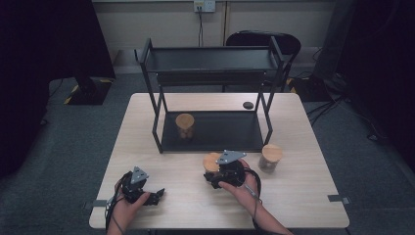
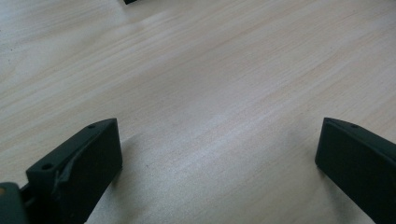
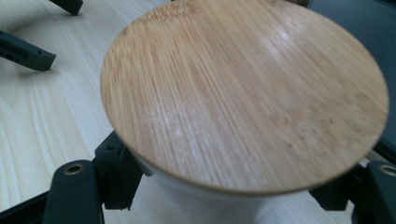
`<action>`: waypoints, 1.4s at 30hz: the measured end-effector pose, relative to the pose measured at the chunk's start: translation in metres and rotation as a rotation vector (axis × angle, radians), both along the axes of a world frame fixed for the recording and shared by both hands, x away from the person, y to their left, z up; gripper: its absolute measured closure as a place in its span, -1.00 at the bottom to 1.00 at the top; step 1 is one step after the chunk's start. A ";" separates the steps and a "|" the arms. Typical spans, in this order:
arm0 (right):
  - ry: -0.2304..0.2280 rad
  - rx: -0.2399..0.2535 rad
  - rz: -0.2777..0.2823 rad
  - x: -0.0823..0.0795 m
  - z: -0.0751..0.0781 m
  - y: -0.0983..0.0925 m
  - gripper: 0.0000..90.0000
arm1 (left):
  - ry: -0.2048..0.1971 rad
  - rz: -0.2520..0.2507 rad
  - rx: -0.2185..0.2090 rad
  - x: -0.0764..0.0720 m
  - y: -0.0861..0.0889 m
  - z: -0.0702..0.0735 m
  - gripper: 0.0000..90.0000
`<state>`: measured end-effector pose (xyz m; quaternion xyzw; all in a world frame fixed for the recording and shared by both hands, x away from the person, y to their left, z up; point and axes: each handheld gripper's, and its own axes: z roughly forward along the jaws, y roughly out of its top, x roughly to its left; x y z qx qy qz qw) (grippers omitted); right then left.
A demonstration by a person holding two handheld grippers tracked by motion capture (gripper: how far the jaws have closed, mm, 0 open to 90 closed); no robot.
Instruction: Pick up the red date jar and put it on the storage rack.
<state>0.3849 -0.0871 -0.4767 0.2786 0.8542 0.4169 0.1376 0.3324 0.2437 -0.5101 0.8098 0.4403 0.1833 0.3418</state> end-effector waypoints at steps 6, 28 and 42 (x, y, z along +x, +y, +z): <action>0.004 0.007 -0.004 0.005 0.004 0.004 -0.44 | 0.000 0.000 0.000 0.000 0.000 0.000 -1.00; 0.003 0.000 -0.027 0.025 0.014 0.005 -0.44 | 0.000 0.000 0.000 0.000 0.000 0.000 -1.00; 0.014 -0.008 -0.035 0.037 0.018 0.011 -0.44 | 0.000 -0.004 0.000 0.000 0.000 0.000 -1.00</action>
